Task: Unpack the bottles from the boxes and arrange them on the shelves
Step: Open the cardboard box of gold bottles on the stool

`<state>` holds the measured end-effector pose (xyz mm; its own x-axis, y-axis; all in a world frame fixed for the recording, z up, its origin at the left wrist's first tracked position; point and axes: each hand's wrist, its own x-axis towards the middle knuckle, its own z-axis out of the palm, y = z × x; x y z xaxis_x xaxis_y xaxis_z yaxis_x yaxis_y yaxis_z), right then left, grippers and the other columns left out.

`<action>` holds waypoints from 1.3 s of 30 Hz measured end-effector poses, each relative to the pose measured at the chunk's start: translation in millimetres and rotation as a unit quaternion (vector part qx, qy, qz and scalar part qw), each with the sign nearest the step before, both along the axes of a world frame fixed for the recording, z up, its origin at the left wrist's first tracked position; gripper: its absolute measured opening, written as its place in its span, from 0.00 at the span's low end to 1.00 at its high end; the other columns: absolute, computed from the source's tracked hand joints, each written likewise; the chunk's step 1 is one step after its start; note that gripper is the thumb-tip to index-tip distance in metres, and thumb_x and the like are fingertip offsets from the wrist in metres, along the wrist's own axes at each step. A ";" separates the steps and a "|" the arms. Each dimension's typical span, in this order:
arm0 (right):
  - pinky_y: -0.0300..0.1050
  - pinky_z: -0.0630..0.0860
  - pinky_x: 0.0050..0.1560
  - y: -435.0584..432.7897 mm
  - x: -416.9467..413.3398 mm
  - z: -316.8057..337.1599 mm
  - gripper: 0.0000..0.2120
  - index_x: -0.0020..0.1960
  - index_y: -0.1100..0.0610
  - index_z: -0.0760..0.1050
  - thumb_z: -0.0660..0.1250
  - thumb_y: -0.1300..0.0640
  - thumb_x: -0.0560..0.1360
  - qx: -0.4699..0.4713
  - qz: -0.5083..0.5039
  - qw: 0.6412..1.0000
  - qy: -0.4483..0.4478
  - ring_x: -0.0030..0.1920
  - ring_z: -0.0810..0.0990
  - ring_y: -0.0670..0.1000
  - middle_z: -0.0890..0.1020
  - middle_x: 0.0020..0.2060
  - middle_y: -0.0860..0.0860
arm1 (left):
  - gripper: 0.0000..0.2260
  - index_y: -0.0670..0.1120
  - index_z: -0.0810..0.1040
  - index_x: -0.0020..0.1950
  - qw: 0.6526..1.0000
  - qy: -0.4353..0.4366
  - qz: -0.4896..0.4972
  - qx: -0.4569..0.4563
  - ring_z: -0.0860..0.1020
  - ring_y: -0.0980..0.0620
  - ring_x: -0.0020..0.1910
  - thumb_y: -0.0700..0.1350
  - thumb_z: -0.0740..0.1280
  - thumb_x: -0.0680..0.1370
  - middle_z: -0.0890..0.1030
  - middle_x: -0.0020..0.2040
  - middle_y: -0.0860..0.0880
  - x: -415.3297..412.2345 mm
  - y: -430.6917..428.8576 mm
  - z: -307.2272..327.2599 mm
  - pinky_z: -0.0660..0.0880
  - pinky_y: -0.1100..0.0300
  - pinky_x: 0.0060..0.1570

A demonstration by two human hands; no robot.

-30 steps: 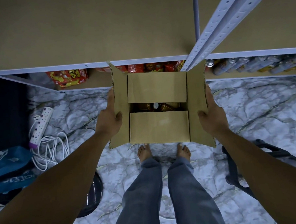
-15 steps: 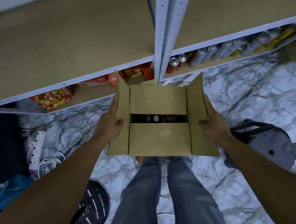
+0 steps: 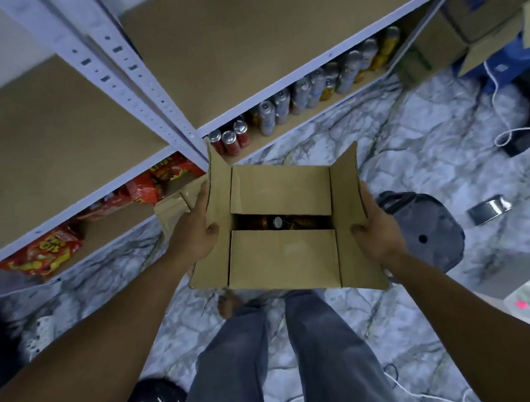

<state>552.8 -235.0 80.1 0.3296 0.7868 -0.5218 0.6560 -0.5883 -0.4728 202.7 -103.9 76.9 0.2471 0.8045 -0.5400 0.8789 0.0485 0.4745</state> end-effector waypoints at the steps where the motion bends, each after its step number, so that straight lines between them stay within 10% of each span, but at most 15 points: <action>1: 0.42 0.61 0.26 -2.2 13.1 0.3 0.47 0.81 0.39 0.39 0.62 0.68 0.76 0.004 -0.008 1.000 0.003 0.27 0.72 0.54 0.76 0.31 0.53 | 0.44 0.62 0.38 0.81 1.000 0.003 -0.004 0.002 0.77 0.42 0.34 0.40 0.67 0.80 0.80 0.43 0.36 14.3 2.4 2.1 0.78 0.44 0.36; 8: 0.43 0.60 0.27 -13.1 95.2 3.6 0.45 0.82 0.45 0.41 0.61 0.69 0.76 0.023 -0.061 0.998 0.013 0.26 0.68 0.53 0.72 0.28 0.52 | 0.42 0.58 0.40 0.83 0.998 0.011 -0.060 0.030 0.70 0.47 0.28 0.40 0.66 0.81 0.68 0.31 0.46 116.9 20.9 24.9 0.63 0.56 0.29; 17: 0.46 0.64 0.25 -23.6 152.7 -16.8 0.46 0.82 0.44 0.40 0.60 0.68 0.75 0.038 -0.163 0.986 0.005 0.29 0.72 0.62 0.78 0.33 0.59 | 0.42 0.60 0.40 0.82 0.985 0.001 -0.166 0.052 0.77 0.43 0.41 0.41 0.65 0.81 0.79 0.53 0.40 221.4 74.5 9.2 0.75 0.53 0.42; 39: 0.52 0.69 0.25 21.8 155.7 -120.2 0.49 0.80 0.35 0.38 0.59 0.67 0.73 0.014 -0.443 0.896 -0.013 0.26 0.72 0.60 0.76 0.30 0.57 | 0.41 0.58 0.39 0.83 0.906 0.031 -0.420 0.025 0.71 0.44 0.25 0.40 0.64 0.81 0.70 0.29 0.44 391.4 214.3 -107.3 0.64 0.57 0.25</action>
